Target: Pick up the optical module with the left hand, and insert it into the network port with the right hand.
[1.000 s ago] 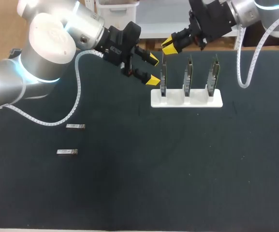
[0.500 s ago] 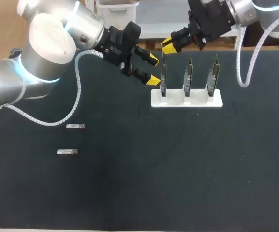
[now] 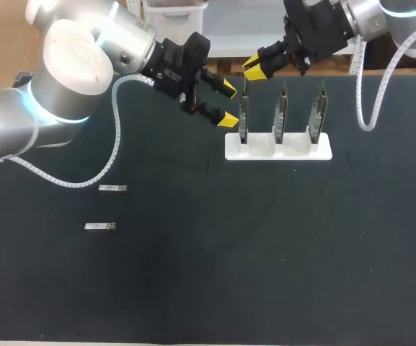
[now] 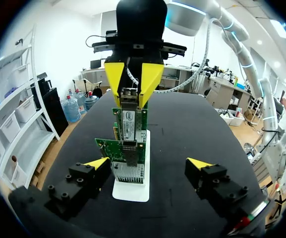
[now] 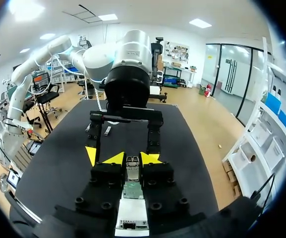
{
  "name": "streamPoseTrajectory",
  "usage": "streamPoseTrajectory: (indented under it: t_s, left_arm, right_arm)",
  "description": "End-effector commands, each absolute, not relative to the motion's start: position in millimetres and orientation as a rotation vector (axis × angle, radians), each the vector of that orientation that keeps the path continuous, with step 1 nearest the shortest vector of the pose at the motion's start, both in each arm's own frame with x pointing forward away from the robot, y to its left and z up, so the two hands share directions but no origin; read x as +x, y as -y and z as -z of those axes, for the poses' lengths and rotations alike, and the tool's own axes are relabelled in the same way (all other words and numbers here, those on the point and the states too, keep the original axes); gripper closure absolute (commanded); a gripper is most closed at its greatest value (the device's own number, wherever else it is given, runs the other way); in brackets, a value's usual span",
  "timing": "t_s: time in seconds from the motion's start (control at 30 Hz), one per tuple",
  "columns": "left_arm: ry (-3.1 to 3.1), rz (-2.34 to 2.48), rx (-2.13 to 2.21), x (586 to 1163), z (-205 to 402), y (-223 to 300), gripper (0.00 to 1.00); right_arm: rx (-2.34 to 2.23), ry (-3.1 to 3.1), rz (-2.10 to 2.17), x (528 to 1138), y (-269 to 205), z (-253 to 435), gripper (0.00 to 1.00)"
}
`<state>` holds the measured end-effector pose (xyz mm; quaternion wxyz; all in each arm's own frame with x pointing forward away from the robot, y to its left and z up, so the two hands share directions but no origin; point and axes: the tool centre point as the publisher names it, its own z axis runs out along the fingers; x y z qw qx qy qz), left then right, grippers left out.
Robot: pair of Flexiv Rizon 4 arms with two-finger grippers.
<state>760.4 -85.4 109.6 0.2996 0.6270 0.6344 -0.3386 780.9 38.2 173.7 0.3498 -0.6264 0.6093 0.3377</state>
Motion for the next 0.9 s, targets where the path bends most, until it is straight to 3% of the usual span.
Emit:
streamPoseTrajectory:
  t_s: [0.03,0.9]
  left_arm:
    - [-1.685,0.903,1.673,764.1,-109.7,86.1,0.0]
    - [-1.685,0.903,1.673,764.1,-109.7,86.1,0.0]
  right_arm:
    - [-1.619,-1.576,-0.87,778.5,-39.2,-173.2,1.0]
    - [-1.588,-1.581,-0.873,778.2,-40.9,-170.0,1.0]
